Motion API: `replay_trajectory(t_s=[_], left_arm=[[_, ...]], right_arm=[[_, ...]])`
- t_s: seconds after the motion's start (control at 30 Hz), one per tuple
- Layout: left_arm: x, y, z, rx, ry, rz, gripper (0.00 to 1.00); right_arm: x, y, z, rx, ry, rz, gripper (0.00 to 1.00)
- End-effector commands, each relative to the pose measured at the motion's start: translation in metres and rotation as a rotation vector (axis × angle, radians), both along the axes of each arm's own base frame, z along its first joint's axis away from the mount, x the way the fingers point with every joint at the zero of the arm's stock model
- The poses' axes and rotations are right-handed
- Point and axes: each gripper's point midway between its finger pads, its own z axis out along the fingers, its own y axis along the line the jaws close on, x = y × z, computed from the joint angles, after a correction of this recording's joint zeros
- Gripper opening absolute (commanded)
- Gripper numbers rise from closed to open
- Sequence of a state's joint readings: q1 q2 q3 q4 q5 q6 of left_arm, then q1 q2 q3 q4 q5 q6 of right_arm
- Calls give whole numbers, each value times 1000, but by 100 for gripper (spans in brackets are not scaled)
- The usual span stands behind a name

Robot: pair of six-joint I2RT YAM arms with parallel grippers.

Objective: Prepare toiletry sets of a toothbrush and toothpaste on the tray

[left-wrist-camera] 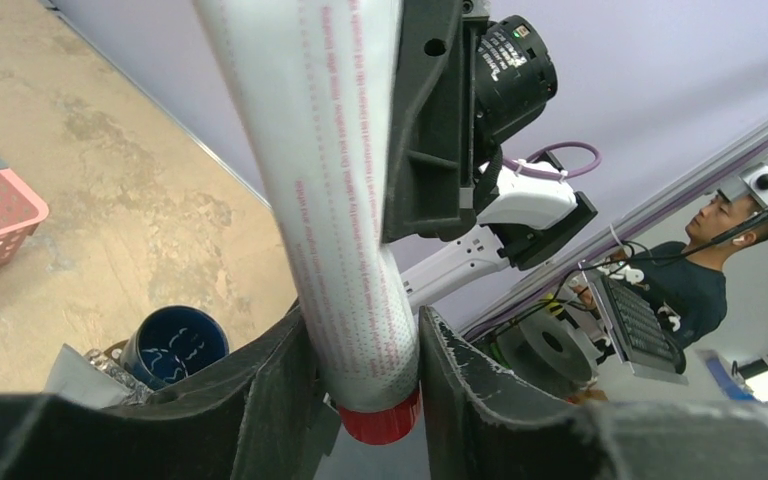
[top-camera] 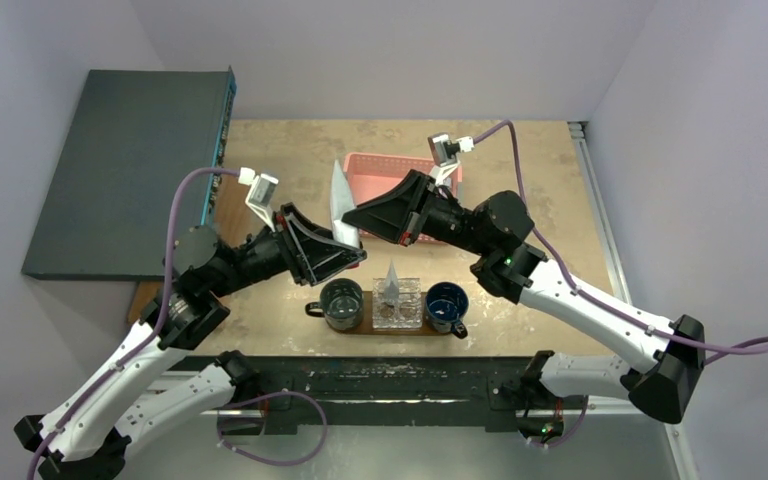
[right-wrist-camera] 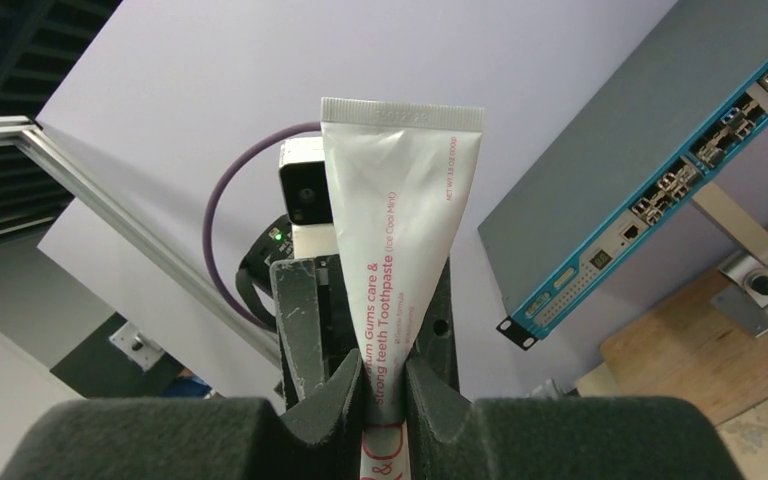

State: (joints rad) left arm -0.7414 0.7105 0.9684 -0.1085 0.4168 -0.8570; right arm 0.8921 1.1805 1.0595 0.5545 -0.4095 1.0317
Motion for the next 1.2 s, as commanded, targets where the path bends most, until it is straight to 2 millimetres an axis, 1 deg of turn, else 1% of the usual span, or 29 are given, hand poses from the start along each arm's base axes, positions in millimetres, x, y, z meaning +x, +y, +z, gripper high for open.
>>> replay_trajectory(t_s=[0.0, 0.1, 0.17, 0.23, 0.33, 0.43, 0.53, 0.63, 0.67, 0.87, 1.03, 1.07, 1.17], left_arm=[[-8, 2, 16, -40, -52, -25, 33], [-8, 3, 16, -37, -53, -20, 19], [-7, 4, 16, -34, -55, -18, 11], [-7, 4, 14, -19, -52, -17, 0], [-7, 4, 7, 13, -42, -13, 0], [-4, 8, -7, 67, -25, 11, 0], [-3, 14, -26, 155, -11, 35, 0], [-4, 26, -50, 261, 7, 71, 0], [-3, 29, -54, 281, -2, 84, 0], [-10, 52, -78, 449, -28, 107, 0], [-18, 65, -98, 566, -46, 81, 0], [-20, 67, -102, 588, -49, 70, 0], [-25, 72, -113, 660, -55, 29, 0]], right_arm=[[-4, -6, 18, 63, -40, -15, 20], [-4, -5, 16, 50, -43, -19, 24], [-1, -3, 9, 15, -46, -32, 31], [1, -3, 4, -25, -63, -52, 38], [0, -6, 3, -64, -96, -69, 48], [2, -8, 0, -142, -132, -98, 51], [8, -15, -2, -220, -173, -156, 54], [10, -22, -5, -292, -204, -187, 58], [12, -23, -7, -322, -206, -196, 58], [24, -29, -31, -477, -187, -245, 61], [26, -31, -36, -528, -174, -251, 62], [26, -31, -41, -558, -166, -240, 62], [20, -26, -44, -586, -166, -186, 63]])
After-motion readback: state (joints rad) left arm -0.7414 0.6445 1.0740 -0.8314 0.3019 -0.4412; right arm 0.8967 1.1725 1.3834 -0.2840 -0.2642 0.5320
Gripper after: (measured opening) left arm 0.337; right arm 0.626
